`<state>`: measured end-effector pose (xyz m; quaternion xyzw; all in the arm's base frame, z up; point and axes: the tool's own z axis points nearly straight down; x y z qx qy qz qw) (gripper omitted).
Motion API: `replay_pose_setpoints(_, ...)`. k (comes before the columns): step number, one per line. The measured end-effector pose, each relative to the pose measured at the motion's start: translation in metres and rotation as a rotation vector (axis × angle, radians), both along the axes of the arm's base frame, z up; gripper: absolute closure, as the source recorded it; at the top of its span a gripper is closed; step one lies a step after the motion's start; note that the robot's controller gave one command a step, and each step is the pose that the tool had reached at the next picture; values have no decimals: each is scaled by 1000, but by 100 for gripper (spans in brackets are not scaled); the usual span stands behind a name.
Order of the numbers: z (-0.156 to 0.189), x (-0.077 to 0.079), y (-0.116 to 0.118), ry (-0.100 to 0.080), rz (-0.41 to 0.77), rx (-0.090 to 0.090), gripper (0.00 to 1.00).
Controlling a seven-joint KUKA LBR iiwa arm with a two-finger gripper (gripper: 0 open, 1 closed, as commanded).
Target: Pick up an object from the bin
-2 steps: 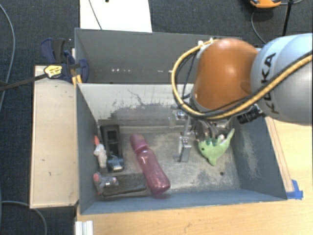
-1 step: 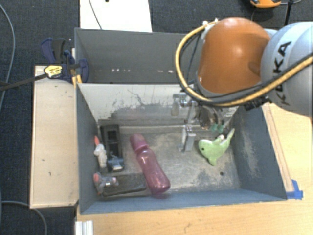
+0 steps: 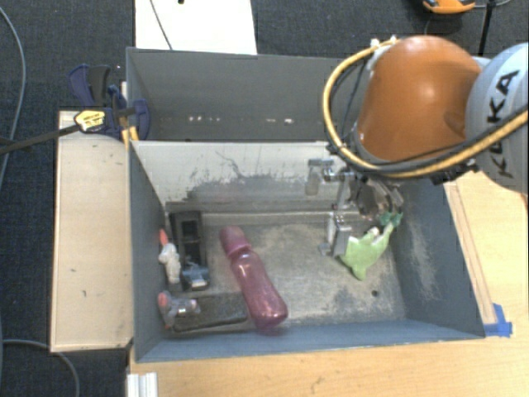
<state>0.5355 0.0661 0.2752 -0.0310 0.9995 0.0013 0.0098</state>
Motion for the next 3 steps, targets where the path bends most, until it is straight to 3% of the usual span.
replay_pose_setpoints(1, -33, 4, -43, 23, -29, -2, 0)
replay_pose_setpoints(2, -68, -2, -60, 3, -2, -4, 0)
replay_pose_setpoints(3, -72, -4, -91, 15, 48, 0, 0)
